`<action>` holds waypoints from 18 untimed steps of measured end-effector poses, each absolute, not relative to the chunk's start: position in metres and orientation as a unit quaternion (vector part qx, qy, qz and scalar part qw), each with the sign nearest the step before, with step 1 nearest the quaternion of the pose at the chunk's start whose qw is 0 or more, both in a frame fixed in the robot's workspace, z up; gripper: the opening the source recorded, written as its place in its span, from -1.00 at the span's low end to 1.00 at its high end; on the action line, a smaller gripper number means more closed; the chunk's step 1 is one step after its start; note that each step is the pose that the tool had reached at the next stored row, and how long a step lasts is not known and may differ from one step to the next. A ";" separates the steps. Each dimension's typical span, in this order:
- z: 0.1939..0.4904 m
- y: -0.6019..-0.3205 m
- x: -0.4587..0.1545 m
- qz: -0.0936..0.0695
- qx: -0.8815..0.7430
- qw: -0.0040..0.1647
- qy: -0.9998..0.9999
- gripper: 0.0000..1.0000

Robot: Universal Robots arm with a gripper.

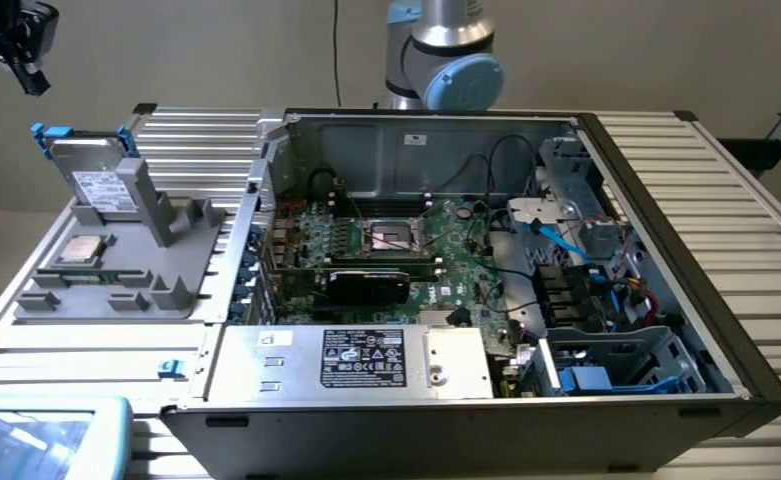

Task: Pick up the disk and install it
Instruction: 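Reach for the disk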

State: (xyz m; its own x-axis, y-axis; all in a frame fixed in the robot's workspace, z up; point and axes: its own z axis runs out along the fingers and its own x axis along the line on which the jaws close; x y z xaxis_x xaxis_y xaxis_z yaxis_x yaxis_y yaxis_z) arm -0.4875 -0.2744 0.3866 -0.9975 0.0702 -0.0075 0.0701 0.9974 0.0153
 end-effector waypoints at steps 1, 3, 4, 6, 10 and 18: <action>0.387 -0.275 -0.488 0.008 0.035 0.004 0.999 -0.79; 0.387 -0.276 -0.488 0.008 0.035 0.004 0.999 -0.79; 0.387 -0.278 -0.488 0.007 0.035 0.004 0.999 -0.79; 0.386 -0.281 -0.487 0.008 0.035 0.004 0.999 -0.79; 0.383 -0.283 -0.487 0.008 0.035 0.004 0.999 -0.79; 0.383 -0.283 -0.487 0.008 0.035 0.004 0.999 -0.79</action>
State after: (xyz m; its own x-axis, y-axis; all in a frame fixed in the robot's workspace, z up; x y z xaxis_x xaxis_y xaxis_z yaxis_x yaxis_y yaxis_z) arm -0.4872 -0.2828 0.3828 -0.9975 0.0703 -0.0074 0.0701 0.9974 0.0153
